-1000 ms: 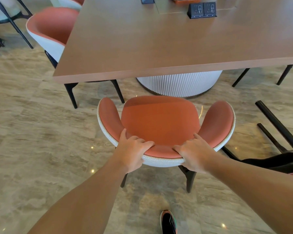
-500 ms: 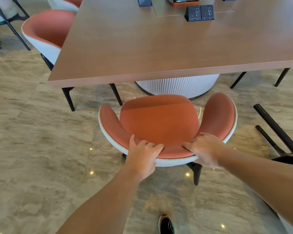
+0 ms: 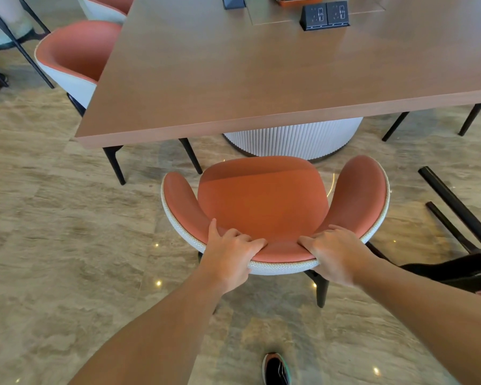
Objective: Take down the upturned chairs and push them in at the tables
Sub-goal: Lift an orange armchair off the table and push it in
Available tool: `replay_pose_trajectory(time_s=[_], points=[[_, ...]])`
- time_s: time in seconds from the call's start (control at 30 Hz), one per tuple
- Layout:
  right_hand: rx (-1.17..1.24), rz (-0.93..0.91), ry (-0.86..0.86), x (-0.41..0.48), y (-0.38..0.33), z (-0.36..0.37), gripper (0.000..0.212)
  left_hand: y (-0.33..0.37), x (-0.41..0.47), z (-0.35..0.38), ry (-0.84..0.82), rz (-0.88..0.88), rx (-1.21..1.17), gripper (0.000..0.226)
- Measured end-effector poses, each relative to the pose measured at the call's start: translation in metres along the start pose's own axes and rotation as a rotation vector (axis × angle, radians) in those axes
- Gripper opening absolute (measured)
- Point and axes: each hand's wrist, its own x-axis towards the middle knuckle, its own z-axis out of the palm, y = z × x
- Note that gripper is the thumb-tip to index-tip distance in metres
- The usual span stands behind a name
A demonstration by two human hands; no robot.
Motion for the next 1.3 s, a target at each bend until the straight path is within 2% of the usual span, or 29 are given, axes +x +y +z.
replay_pose_trajectory(time_s=[0.3, 0.57, 0.73, 1.07, 1.3], points=[[-0.034, -0.015, -0.004, 0.006, -0.02, 0.015, 0.021, -0.016, -0.013, 0.013, 0.008, 0.009, -0.004, 0.061], [-0.051, 0.016, -0.037, -0.001, -0.027, 0.025, 0.035, -0.011, -0.022, 0.022, -0.016, 0.046, 0.007, 0.068], [-0.052, 0.031, -0.056, -0.007, -0.033, 0.034, 0.048, -0.007, -0.03, 0.032, 0.041, 0.071, 0.027, 0.069], [0.069, 0.086, 0.023, -0.007, -0.037, 0.04, 0.052, -0.006, -0.03, 0.036, 0.119, 0.047, 0.0, 0.061], [0.061, 0.108, 0.034, -0.007, -0.039, 0.038, 0.046, -0.004, -0.029, 0.037, 0.184, 0.033, 0.025, 0.066]])
